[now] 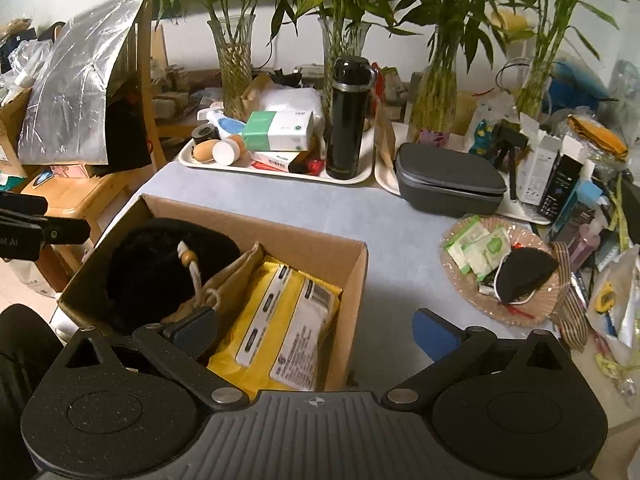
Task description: Organize soft objects
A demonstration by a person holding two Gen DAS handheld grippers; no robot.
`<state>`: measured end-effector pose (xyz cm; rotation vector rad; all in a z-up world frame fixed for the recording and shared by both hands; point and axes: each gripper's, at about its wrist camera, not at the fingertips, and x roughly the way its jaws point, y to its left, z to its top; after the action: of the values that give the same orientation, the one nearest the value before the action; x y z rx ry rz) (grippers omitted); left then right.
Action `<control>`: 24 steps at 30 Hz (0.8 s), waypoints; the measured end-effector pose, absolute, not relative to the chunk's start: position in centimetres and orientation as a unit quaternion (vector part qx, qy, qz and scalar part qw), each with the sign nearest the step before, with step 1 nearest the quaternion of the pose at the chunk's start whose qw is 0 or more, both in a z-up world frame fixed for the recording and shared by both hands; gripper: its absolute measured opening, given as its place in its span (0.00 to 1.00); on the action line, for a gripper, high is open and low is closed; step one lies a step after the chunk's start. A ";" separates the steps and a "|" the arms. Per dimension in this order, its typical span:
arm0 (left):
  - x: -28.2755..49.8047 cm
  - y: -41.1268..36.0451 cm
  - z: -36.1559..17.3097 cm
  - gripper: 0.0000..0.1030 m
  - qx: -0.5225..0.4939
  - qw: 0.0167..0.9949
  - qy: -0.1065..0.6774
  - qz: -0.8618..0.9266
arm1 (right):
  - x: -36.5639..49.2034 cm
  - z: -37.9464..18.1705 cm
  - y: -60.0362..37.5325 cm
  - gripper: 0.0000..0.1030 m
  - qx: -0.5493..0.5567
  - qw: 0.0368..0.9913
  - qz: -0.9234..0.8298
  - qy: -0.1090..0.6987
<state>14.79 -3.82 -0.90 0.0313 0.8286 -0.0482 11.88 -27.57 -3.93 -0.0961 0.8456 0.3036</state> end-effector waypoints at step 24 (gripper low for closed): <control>8.1 -5.0 -3.3 1.00 0.056 0.933 0.355 0.001 | 4.8 -5.7 -25.7 1.00 -0.072 0.912 0.150 0.375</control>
<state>8.06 -4.97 -3.26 0.1145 0.7253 0.0027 4.84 -25.69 -5.72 -0.1487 0.7728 0.3089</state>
